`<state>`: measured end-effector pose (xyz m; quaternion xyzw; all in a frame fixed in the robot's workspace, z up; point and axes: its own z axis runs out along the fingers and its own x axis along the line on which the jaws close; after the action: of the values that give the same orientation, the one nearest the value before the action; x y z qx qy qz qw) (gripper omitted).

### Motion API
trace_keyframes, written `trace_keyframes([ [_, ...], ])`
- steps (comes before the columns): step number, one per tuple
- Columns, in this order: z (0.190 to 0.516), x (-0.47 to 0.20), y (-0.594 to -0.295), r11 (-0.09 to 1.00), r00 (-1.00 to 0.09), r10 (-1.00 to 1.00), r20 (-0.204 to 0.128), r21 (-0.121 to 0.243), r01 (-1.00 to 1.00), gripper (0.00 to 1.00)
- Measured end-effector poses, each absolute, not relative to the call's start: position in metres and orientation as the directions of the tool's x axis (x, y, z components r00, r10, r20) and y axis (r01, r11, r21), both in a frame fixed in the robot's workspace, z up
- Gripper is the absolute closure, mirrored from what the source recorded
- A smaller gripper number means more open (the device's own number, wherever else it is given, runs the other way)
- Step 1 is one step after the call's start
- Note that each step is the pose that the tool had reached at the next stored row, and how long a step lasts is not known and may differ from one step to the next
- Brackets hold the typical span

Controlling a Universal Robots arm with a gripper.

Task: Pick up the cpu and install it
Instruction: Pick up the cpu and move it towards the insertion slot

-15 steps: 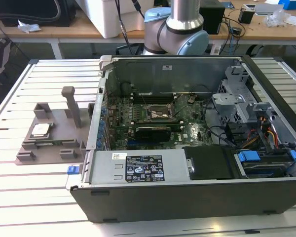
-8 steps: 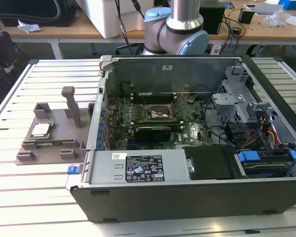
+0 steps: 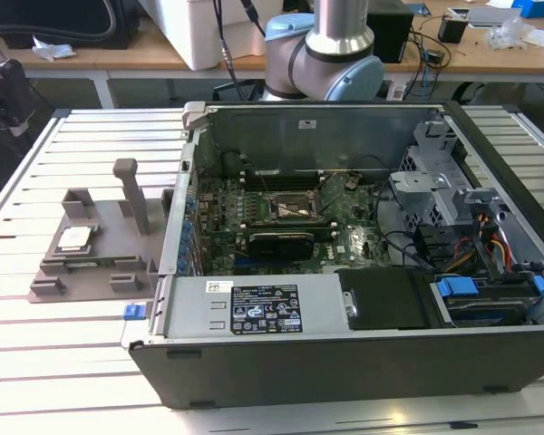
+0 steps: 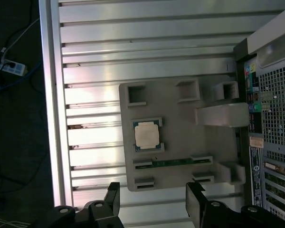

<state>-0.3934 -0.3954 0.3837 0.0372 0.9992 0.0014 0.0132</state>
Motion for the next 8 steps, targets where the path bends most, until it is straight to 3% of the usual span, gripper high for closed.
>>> trace_keyframes([
  [8, 0.3779, -0.3898, -0.3954, 0.997, -0.997, 0.074, -0.026, 0.003, 0.074, 0.34],
])
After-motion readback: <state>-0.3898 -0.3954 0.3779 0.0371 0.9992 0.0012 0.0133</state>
